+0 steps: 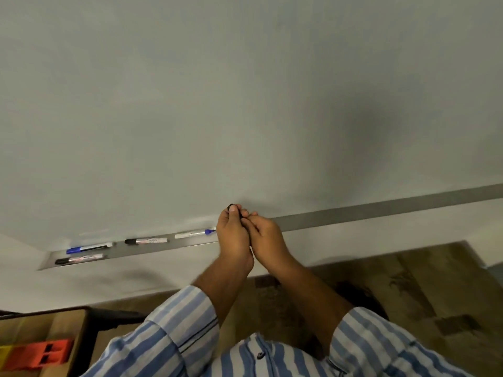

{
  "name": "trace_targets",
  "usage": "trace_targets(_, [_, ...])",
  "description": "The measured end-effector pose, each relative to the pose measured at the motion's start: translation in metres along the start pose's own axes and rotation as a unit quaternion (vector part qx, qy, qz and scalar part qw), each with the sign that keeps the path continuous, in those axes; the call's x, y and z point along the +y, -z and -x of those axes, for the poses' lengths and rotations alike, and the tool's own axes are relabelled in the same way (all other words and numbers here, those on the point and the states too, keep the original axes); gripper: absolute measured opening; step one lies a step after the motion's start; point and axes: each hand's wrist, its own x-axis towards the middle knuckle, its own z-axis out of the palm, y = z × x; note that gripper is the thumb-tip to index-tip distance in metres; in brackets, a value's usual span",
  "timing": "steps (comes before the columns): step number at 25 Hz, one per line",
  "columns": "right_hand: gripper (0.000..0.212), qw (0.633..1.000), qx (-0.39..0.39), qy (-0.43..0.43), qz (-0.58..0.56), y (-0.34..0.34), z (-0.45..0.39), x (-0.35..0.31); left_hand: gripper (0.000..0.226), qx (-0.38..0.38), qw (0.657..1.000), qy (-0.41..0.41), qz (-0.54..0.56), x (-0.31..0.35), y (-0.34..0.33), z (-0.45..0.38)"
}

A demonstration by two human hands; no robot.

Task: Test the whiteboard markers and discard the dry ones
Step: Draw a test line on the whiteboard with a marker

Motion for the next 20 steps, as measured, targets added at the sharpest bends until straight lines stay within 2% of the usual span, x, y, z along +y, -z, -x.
trace_targets(3, [0.026, 0.998, 0.0, 0.002, 0.062, -0.029, 0.016, 0.0, 0.024, 0.031, 0.999, 0.038, 0.019, 0.013, 0.026, -0.002])
trace_targets(5, [0.027, 0.987, 0.016, 0.045, 0.156, -0.047, 0.027, 0.002, 0.022, 0.056, 0.997, 0.057, -0.004, 0.034, 0.044, -0.012])
trace_targets(7, [0.025, 0.98, 0.058, 0.043, 0.185, -0.059, 0.038, 0.005, 0.022, 0.037, 0.996, 0.058, -0.047, 0.057, 0.062, -0.024])
trace_targets(9, [0.021, 0.991, 0.075, 0.008, 0.114, -0.059, 0.045, 0.002, 0.025, -0.015, 0.995, 0.039, -0.085, 0.074, 0.075, -0.029])
trace_targets(11, [0.013, 0.997, 0.07, -0.031, -0.018, -0.053, 0.05, -0.012, 0.024, -0.059, 0.989, -0.008, -0.137, 0.083, 0.083, -0.025])
trace_targets(12, [0.017, 0.993, 0.069, -0.044, -0.082, -0.05, 0.051, -0.021, 0.024, -0.069, 0.983, -0.036, -0.166, 0.086, 0.086, -0.023])
trace_targets(14, [0.027, 0.979, 0.073, -0.052, -0.183, -0.042, 0.048, -0.038, 0.022, -0.075, 0.971, -0.094, -0.207, 0.092, 0.086, -0.019])
trace_targets(16, [0.017, 0.962, 0.061, -0.036, -0.263, -0.032, 0.04, -0.054, 0.022, -0.087, 0.963, -0.144, -0.212, 0.101, 0.082, -0.015])
trace_targets(18, [0.014, 0.94, 0.022, -0.008, -0.341, -0.018, 0.033, -0.073, 0.027, -0.114, 0.949, -0.2, -0.213, 0.114, 0.073, -0.01])
trace_targets(20, [0.028, 0.907, -0.035, 0.012, -0.418, -0.004, 0.026, -0.098, 0.026, -0.135, 0.929, -0.27, -0.216, 0.132, 0.059, -0.006])
